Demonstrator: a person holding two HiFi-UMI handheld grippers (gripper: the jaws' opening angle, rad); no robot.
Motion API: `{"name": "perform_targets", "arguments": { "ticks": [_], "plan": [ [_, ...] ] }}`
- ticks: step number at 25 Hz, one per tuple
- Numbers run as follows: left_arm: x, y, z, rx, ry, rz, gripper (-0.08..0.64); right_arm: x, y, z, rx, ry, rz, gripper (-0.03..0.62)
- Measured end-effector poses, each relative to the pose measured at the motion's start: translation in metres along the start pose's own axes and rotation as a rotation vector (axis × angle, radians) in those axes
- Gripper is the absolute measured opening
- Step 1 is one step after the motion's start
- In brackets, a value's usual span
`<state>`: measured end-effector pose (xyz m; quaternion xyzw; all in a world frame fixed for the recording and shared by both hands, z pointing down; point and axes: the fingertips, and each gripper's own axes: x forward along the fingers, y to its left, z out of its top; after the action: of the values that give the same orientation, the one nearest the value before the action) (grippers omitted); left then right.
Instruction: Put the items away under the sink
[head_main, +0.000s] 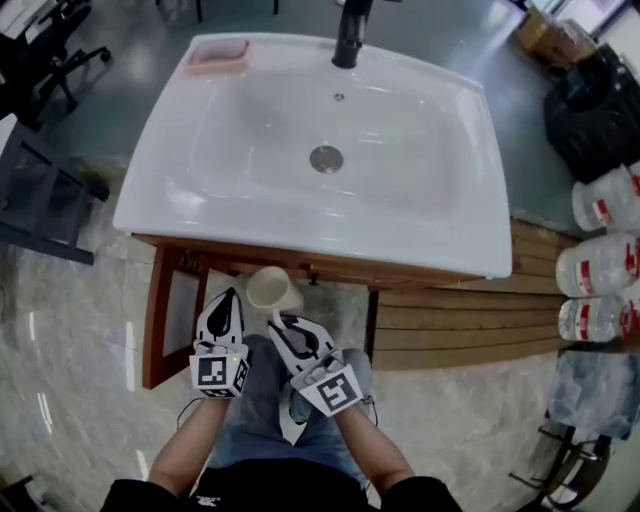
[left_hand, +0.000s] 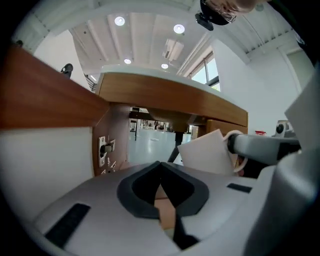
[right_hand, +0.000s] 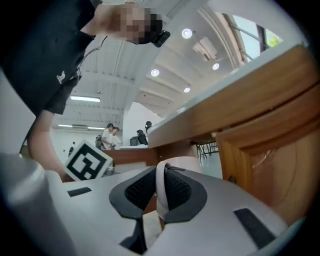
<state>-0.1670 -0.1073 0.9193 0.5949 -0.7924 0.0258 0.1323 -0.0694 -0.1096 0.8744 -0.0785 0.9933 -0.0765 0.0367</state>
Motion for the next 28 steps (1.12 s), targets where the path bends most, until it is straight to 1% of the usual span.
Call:
{"name": "perform_targets", "arguments": {
  "ticks": [3,5,8,11,14,18,21,23,24,27,28],
  "plan": [
    [0.01,0.014,-0.022,0.002,-0.03,0.028,0.006,0.029,-0.021,-0.033,0.006,-0.063,-0.03,0.049],
    [0.023,0.02,-0.032,-0.002,-0.059,0.039,0.006,0.049,-0.038,-0.053,-0.007,-0.085,-0.038,0.049],
    [0.038,0.022,-0.041,-0.002,-0.095,0.035,0.006,0.074,-0.061,-0.077,0.009,-0.112,-0.068,0.049],
    [0.05,0.023,-0.045,0.002,-0.127,0.024,0.006,0.092,-0.077,-0.091,0.024,-0.146,-0.091,0.049],
    [0.058,0.027,-0.046,0.012,-0.142,0.028,0.006,0.103,-0.085,-0.099,0.004,-0.172,-0.097,0.048],
    [0.059,0.032,-0.051,0.005,-0.127,0.029,0.006,0.103,-0.09,-0.113,-0.024,-0.139,-0.147,0.041],
    [0.063,0.031,-0.054,-0.006,-0.108,0.02,0.006,0.1,-0.095,-0.126,-0.073,-0.08,-0.198,0.046],
    [0.064,0.029,-0.056,0.002,-0.087,0.01,0.006,0.095,-0.095,-0.133,-0.089,-0.042,-0.234,0.056],
    [0.064,0.027,-0.056,0.009,-0.08,0.006,0.006,0.092,-0.095,-0.136,-0.085,-0.025,-0.252,0.075],
    [0.059,0.02,-0.052,0.024,-0.059,0.0,0.006,0.077,-0.092,-0.142,-0.075,0.033,-0.307,0.158],
    [0.057,0.018,-0.05,0.029,-0.053,0.0,0.006,0.071,-0.09,-0.142,-0.071,0.053,-0.32,0.16]
  ]
}}
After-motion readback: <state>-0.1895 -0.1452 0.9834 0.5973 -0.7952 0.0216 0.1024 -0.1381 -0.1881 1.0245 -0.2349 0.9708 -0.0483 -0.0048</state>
